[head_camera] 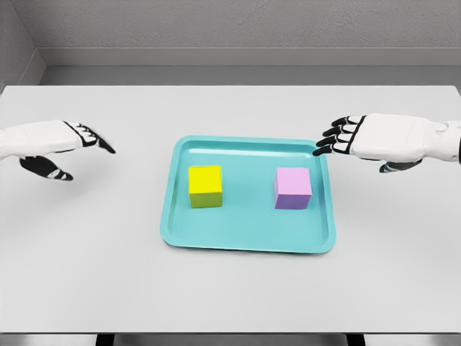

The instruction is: Push two cubes

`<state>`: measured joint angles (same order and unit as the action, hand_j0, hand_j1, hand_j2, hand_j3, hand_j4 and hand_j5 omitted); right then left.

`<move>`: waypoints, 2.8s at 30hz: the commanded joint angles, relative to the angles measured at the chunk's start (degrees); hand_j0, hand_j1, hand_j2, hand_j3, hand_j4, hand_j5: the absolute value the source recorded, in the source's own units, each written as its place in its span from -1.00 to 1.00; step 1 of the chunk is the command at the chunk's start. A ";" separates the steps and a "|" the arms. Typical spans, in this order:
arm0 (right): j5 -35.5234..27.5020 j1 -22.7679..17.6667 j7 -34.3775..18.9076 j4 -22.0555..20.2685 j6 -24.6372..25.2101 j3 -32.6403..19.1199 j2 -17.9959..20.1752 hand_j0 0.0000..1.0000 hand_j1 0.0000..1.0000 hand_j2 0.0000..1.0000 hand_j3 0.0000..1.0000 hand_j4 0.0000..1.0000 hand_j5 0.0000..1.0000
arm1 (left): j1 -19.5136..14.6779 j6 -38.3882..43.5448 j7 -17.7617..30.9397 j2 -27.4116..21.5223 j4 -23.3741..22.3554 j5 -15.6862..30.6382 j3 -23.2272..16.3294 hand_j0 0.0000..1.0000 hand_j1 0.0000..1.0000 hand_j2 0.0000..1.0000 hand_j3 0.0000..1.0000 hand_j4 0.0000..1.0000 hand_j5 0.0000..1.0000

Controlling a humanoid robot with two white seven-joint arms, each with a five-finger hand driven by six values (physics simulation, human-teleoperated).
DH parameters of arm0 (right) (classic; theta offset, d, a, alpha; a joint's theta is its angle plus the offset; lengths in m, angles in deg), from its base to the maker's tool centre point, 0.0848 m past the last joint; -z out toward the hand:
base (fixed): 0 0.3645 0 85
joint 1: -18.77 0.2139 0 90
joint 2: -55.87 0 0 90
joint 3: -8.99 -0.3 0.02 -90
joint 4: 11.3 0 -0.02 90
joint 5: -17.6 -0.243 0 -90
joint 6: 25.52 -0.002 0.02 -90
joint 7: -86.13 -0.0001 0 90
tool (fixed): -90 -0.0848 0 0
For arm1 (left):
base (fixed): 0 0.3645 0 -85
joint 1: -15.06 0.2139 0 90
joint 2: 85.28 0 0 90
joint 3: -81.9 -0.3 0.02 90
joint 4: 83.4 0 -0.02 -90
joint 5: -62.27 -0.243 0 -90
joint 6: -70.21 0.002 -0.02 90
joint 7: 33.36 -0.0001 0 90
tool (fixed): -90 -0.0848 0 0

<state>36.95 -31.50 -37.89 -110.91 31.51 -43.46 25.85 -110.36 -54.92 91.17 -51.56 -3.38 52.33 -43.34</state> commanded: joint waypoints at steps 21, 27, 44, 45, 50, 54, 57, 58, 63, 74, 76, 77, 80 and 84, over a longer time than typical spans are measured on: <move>-0.01 -1.67 -0.98 0.83 -2.04 2.53 1.73 -0.92 -0.92 -0.92 -0.92 -0.92 -0.92 | -4.84 0.14 0.47 14.18 -1.54 -5.52 -7.47 -1.00 -1.00 -1.00 -1.00 -1.00 -1.00; 4.65 -1.58 -0.98 2.41 -2.04 4.81 -4.07 -0.86 -0.86 -0.86 -0.86 -0.86 -0.86 | -5.19 0.14 0.47 15.50 0.13 -10.89 -9.58 -1.00 -1.00 -1.00 -1.00 -1.00 -1.00; 9.66 -0.53 -0.98 11.55 -2.04 7.62 -10.75 -0.74 -0.74 -0.74 -0.74 -0.74 -0.74 | -5.71 0.14 0.47 18.49 3.03 -22.14 -12.48 -1.00 -1.00 -1.00 -1.00 -1.00 -1.00; 9.66 -0.44 -0.98 11.99 -2.04 8.07 -10.84 -0.74 -0.74 -0.74 -0.74 -0.74 -0.74 | -5.98 0.14 0.47 18.66 3.03 -22.14 -12.48 -1.00 -1.00 -1.00 -1.00 -1.00 -1.00; 9.74 0.09 -0.98 13.04 -2.04 8.94 -11.81 -0.74 -0.74 -0.74 -0.74 -0.74 -0.74 | -6.77 0.14 0.47 21.12 1.63 -23.81 -12.39 -1.00 -1.00 -1.00 -1.00 -1.00 -1.00; 9.74 1.67 -0.98 14.27 -2.04 11.67 -12.95 -0.73 -0.73 -0.73 -0.73 -0.73 -0.73 | -6.86 0.14 0.47 22.18 0.93 -24.69 -12.39 -1.00 -1.00 -1.00 -1.00 -1.00 -1.00; 9.74 2.29 -0.98 16.12 -2.04 11.76 -13.57 -0.73 -0.73 -0.73 -0.73 -0.73 -0.73 | -6.94 0.14 0.47 22.27 0.93 -24.69 -12.39 -1.00 -1.00 -1.00 -1.00 -1.00 -1.00; 9.74 2.29 -0.98 16.47 -2.04 11.76 -13.57 -0.73 -0.73 -0.73 -0.73 -0.73 -0.73 | -7.03 0.14 0.47 22.27 0.93 -24.69 -12.39 -1.00 -1.00 -1.00 -1.00 -1.00 -1.00; 9.74 2.29 -0.98 16.56 -2.04 11.84 -13.57 -0.68 -0.68 -0.68 -0.68 -0.68 -0.68 | -7.12 0.14 0.47 22.70 0.93 -24.60 -12.30 -1.00 -1.00 -1.00 -1.00 -1.00 -1.00; 9.74 3.52 -0.98 16.56 -2.04 13.60 -15.76 -0.68 -0.68 -0.68 -0.68 -0.68 -0.68 | -7.12 0.14 0.47 24.90 -0.30 -24.60 -12.30 -1.00 -1.00 -1.00 -1.00 -1.00 -1.00; 9.74 3.60 -0.98 16.47 -2.04 13.60 -16.12 -0.68 -0.68 -0.68 -0.68 -0.68 -0.68 | -7.47 0.14 0.47 24.99 -0.31 -24.42 -12.22 -1.00 -1.00 -1.00 -1.00 -1.00 -1.00; 9.74 3.69 -0.98 16.47 -2.04 13.60 -16.38 -0.68 -0.68 -0.68 -0.68 -0.68 -0.68 | -7.47 0.14 0.47 24.99 -0.39 -24.25 -12.22 -1.00 -1.00 -1.00 -1.00 -1.00 -1.00; 9.74 4.40 -0.98 16.47 -2.04 14.83 -17.26 -0.68 -0.68 -0.68 -0.68 -0.68 -0.68 | -7.65 0.14 0.47 25.08 -0.83 -23.98 -12.04 -1.00 -1.00 -1.00 -1.00 -1.00 -1.00; 9.83 4.75 -0.98 16.47 -2.04 15.36 -17.96 -0.68 -0.68 -0.68 -0.68 -0.68 -0.68 | -7.65 0.14 0.47 25.17 -0.83 -23.90 -12.04 -1.00 -1.00 -1.00 -1.00 -1.00 -1.00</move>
<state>46.92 -26.67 -38.90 -94.43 29.42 -28.47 8.39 -118.01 -54.92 91.66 -26.43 -4.16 28.09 -55.44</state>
